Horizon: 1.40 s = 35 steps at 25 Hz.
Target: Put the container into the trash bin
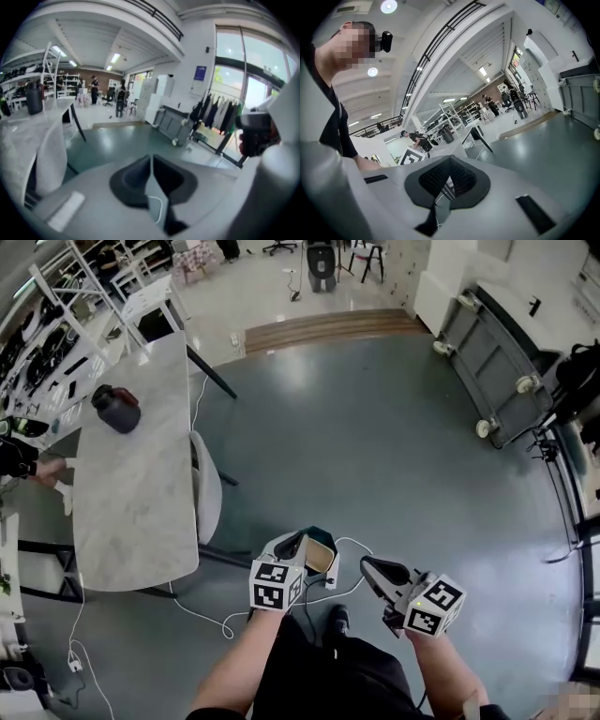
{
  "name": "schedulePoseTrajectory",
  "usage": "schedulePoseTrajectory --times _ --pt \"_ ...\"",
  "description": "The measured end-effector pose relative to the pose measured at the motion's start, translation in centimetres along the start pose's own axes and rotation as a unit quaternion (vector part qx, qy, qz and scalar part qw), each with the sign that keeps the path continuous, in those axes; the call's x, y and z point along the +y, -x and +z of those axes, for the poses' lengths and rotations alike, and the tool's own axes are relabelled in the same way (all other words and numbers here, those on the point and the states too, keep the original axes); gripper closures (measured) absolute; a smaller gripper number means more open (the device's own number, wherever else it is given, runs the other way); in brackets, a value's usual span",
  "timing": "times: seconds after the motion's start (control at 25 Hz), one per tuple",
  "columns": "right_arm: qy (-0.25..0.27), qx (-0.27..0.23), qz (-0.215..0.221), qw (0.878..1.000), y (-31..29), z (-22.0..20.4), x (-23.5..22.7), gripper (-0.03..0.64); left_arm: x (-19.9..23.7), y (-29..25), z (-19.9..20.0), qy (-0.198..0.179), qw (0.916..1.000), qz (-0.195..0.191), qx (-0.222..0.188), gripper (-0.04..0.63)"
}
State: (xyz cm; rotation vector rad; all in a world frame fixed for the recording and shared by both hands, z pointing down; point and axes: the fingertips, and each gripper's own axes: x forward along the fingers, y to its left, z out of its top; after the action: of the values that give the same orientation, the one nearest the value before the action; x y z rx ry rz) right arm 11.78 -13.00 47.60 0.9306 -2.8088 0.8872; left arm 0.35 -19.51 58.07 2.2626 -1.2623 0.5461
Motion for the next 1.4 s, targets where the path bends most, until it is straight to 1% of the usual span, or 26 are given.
schedulePoseTrajectory --times 0.2,0.32,0.4,0.56,0.76,0.84,0.92,1.08,1.2,1.28,1.4 --pt "0.025 -0.028 0.016 0.999 2.6 3.3 2.1 0.623 -2.8 4.8 4.8 0.007 0.9989 0.008 -0.046 0.584" --pt "0.048 -0.045 0.021 0.998 4.5 5.2 3.2 0.623 -4.2 8.2 7.5 0.000 0.9969 0.020 -0.076 0.585" --pt "0.072 -0.055 0.022 0.996 5.5 6.8 4.2 0.623 -4.7 10.6 9.0 -0.006 0.9955 0.026 -0.091 0.584" --pt "0.124 -0.087 0.023 0.988 6.3 10.4 6.7 0.623 -4.7 15.1 10.5 -0.013 0.9931 0.034 -0.112 0.586" --pt "0.159 -0.132 0.031 0.978 7.5 13.3 10.6 0.623 -4.0 19.3 11.8 -0.011 0.9896 0.043 -0.136 0.586" --pt "0.168 -0.144 0.035 0.975 7.8 13.8 12.1 0.623 -3.6 20.8 12.8 -0.013 0.9878 0.047 -0.148 0.586" --pt "0.177 -0.148 0.035 0.972 7.8 14.1 13.3 0.623 -3.5 22.1 13.8 -0.026 0.9858 0.047 -0.159 0.586" --pt "0.186 -0.161 0.025 0.969 7.5 14.4 14.4 0.623 -3.4 24.2 15.1 -0.048 0.9823 0.038 -0.177 0.586" --pt "0.189 -0.171 0.028 0.967 6.9 14.6 15.2 0.624 -2.8 25.1 15.8 -0.061 0.9794 0.036 -0.189 0.586" --pt "0.197 -0.169 0.031 0.965 6.6 14.4 15.9 0.624 -2.4 25.3 16.0 -0.061 0.9784 0.034 -0.195 0.586" --pt "0.204 -0.161 0.021 0.965 6.6 14.2 15.9 0.624 -2.3 25.3 16.1 -0.056 0.9781 0.031 -0.198 0.586"
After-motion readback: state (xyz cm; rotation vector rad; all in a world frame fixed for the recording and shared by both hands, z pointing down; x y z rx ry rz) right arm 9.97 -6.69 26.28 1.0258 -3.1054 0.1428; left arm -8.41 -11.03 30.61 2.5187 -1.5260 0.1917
